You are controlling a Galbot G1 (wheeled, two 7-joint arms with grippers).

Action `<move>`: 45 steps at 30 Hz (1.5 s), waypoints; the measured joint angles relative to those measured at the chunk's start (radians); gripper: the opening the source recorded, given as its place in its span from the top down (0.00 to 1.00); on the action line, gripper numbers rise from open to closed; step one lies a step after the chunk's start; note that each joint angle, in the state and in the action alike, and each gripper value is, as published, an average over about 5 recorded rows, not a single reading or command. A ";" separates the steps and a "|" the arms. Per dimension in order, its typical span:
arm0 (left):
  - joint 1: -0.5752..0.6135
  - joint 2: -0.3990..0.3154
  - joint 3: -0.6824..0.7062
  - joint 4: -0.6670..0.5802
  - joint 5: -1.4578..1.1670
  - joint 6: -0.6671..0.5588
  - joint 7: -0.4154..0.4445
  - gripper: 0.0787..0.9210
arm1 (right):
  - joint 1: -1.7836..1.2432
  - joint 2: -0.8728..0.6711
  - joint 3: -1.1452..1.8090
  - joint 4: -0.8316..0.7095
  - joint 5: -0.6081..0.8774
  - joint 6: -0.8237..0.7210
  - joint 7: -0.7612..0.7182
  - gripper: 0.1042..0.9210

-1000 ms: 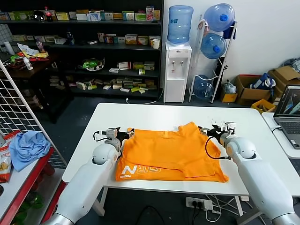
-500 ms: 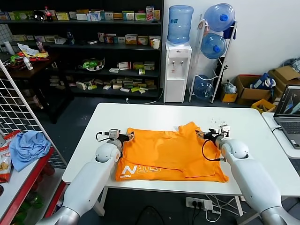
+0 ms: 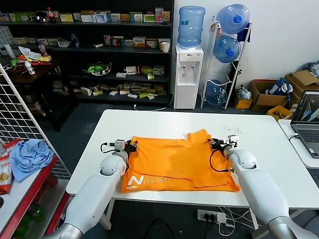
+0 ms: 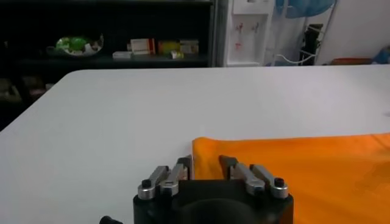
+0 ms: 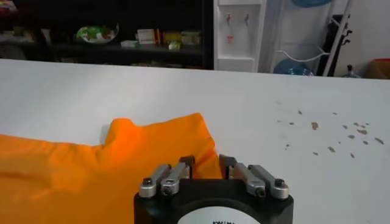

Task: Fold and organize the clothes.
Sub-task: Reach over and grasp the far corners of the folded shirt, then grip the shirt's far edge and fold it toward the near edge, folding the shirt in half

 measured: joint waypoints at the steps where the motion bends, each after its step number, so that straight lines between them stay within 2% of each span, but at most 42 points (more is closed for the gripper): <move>1: 0.004 0.002 0.000 -0.005 0.001 -0.003 -0.001 0.72 | -0.002 0.001 0.000 0.000 -0.001 0.004 0.001 0.84; 5: 0.024 0.011 -0.002 -0.027 0.007 -0.016 -0.002 0.85 | -0.014 -0.003 0.000 0.016 0.001 0.019 0.013 0.96; 10: 0.053 0.031 -0.007 -0.068 0.019 -0.036 -0.001 0.97 | -0.039 -0.017 0.000 0.071 0.015 0.028 0.037 0.97; 26: 0.197 0.136 -0.045 -0.313 0.042 -0.079 -0.013 0.98 | -0.268 -0.139 0.052 0.426 0.050 0.021 0.160 0.97; 34: 0.353 0.199 -0.081 -0.491 0.046 -0.068 -0.031 0.98 | -0.482 -0.194 0.117 0.634 0.024 0.003 0.230 0.97; 42: 0.517 0.221 -0.112 -0.631 0.064 -0.065 -0.039 0.97 | -0.662 -0.208 0.147 0.761 -0.012 -0.028 0.281 0.97; 45: 0.560 0.224 -0.123 -0.660 0.071 -0.068 -0.038 0.93 | -0.698 -0.211 0.152 0.792 -0.021 -0.039 0.292 0.94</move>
